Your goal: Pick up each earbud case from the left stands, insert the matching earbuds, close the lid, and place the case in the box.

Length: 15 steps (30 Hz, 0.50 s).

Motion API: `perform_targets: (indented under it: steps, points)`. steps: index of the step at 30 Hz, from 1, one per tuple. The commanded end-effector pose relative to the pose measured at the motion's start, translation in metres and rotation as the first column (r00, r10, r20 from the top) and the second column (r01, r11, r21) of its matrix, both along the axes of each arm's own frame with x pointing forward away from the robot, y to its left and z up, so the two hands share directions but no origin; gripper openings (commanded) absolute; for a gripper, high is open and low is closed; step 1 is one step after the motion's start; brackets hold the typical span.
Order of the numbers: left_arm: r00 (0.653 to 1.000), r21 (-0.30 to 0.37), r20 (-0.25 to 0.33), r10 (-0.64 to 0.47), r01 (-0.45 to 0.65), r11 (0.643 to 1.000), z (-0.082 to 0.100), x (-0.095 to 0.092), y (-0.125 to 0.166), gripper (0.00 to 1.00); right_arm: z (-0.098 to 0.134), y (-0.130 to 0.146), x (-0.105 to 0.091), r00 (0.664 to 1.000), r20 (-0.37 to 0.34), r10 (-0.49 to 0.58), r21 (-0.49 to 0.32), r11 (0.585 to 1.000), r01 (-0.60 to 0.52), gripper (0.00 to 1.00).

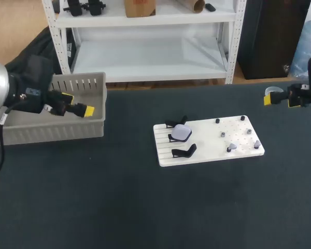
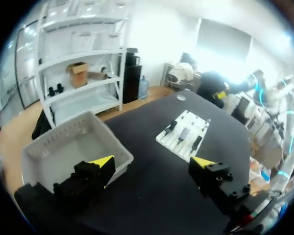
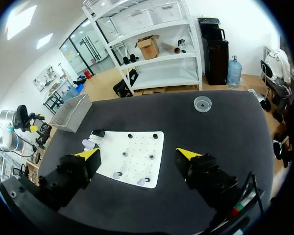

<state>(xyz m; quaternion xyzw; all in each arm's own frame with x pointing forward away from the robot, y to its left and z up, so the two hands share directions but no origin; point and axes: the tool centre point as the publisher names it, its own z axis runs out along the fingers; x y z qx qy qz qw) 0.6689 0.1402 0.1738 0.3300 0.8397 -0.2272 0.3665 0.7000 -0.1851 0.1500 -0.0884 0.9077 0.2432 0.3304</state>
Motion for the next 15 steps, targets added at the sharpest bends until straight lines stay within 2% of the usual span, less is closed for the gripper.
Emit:
perform_targets:
  steps: [1,2,15]
  points:
    - [0.830,0.094,0.216,-0.514,0.506,0.857,0.0017,-0.0105,-0.0036,1.00,0.0000,0.0000,0.0000,1.000,0.000,0.000,0.000,1.000,0.000,1.00]
    - [0.823,0.104,0.205,-0.530,0.520,0.848,0.0028,-0.0118,-0.0065,1.00,0.0000,0.0000,0.0000,1.000,0.000,0.000,0.000,1.000,0.000,1.00]
    - [0.823,0.104,0.205,-0.530,0.520,0.848,0.0028,-0.0118,-0.0065,1.00,0.0000,0.0000,0.0000,1.000,0.000,0.000,0.000,1.000,0.000,1.00]
